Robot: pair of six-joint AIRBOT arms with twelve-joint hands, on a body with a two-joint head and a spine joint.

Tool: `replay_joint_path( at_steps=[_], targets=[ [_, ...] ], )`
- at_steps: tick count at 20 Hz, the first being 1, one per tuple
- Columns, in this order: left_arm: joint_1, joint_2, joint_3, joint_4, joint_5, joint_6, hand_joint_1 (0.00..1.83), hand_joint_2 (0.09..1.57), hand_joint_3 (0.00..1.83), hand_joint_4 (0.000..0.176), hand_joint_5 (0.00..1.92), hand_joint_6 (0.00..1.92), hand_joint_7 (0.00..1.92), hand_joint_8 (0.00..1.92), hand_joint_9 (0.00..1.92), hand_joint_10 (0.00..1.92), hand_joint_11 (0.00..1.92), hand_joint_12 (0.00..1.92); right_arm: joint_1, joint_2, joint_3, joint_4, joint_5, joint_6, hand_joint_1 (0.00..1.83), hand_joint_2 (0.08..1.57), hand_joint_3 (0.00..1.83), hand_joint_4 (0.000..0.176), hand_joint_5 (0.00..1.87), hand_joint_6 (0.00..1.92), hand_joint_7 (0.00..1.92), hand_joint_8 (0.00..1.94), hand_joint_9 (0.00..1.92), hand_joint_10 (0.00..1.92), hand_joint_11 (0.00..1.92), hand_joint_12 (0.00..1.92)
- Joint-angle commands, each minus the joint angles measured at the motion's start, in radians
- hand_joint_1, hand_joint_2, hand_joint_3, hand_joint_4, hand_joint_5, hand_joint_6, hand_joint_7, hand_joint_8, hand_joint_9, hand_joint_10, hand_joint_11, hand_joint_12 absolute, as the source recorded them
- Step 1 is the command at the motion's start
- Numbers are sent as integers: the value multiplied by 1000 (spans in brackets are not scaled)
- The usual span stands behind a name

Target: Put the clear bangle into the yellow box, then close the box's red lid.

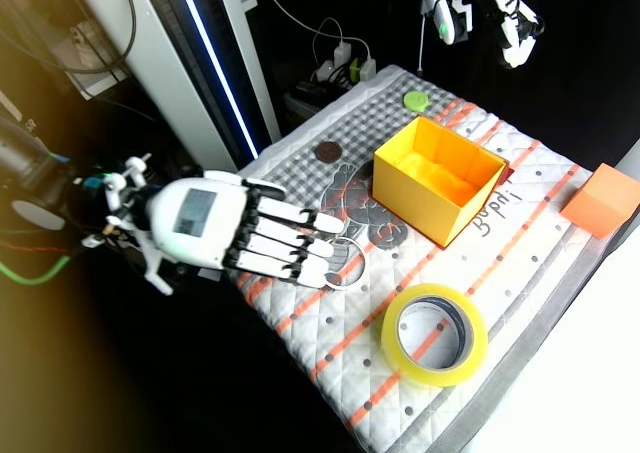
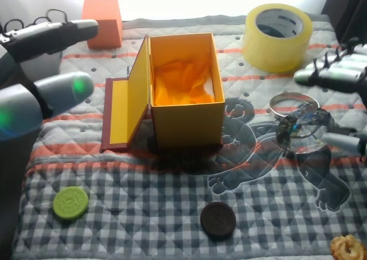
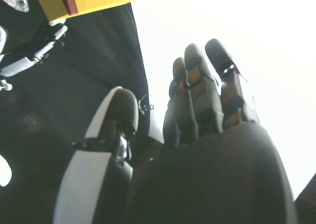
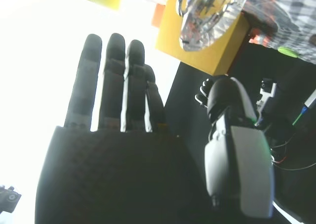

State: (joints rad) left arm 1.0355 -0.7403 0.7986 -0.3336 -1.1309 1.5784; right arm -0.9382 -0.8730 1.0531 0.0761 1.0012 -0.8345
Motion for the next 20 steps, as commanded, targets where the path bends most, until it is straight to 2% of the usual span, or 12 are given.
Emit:
replay_joint_path(
  at_steps=[1,3,6,10,11,12,14,15,16,17,18,20],
  targets=[
    [-14,-2,6,8,-121,-3,251,1208,6,171,411,6,389,4,368,15,9,732,8,6,3,16,111,6,592,1184,9,36,356,1,371,1,319,4,130,535],
    [-15,-5,8,8,-120,-4,277,1208,3,163,418,5,384,1,370,10,17,746,11,1,7,13,98,6,559,1171,0,46,362,3,374,2,331,0,94,615],
    [-17,-14,11,4,-114,-4,260,1217,0,162,416,2,379,2,364,1,0,773,38,-41,37,11,41,6,547,1113,0,37,393,0,404,0,386,0,12,797],
    [-15,-14,11,2,-111,-4,282,1213,0,151,430,3,385,1,375,5,0,656,75,-100,87,0,-60,6,731,1095,0,2,374,1,436,6,395,7,40,839],
    [-15,-14,11,2,-111,-5,242,1226,6,149,417,2,376,0,370,2,0,656,76,-106,93,0,-73,6,748,1093,0,24,368,1,443,7,428,19,118,877],
    [-15,-14,10,2,-112,-5,218,1234,3,148,403,0,358,0,362,0,0,681,77,-107,96,0,-82,6,770,1088,0,41,373,1,497,6,507,20,199,910],
    [-13,-14,7,3,-113,-7,200,1243,4,139,391,0,361,4,362,1,0,697,77,-107,98,0,-93,6,824,1137,5,38,449,8,847,47,864,220,426,1147],
    [-11,-14,7,3,-113,-8,201,1247,6,141,386,0,364,5,364,2,0,698,77,-107,99,0,-96,6,878,1174,3,11,523,6,988,59,989,312,547,1263],
    [-10,-14,7,3,-113,-8,156,1253,7,143,368,0,373,6,380,7,17,700,77,-107,99,0,-96,6,1249,1134,3,0,702,11,964,839,1118,252,789,1043],
    [-9,-14,7,2,-112,-9,112,1266,9,145,339,0,354,2,362,2,7,691,79,-107,99,0,-96,6,1150,1171,22,0,812,938,1148,446,1325,198,1061,880],
    [-8,-14,7,2,-111,-9,118,1268,6,148,340,2,357,3,366,3,17,690,85,-107,99,0,-94,6,1124,1198,6,0,817,1157,1307,209,1440,175,1161,885],
    [-5,-14,6,2,-111,-10,104,1269,4,161,334,0,358,1,367,2,14,677,105,-105,95,-8,-68,6,1095,1236,4,0,765,1292,1405,64,1502,135,1176,879]
  ],
)
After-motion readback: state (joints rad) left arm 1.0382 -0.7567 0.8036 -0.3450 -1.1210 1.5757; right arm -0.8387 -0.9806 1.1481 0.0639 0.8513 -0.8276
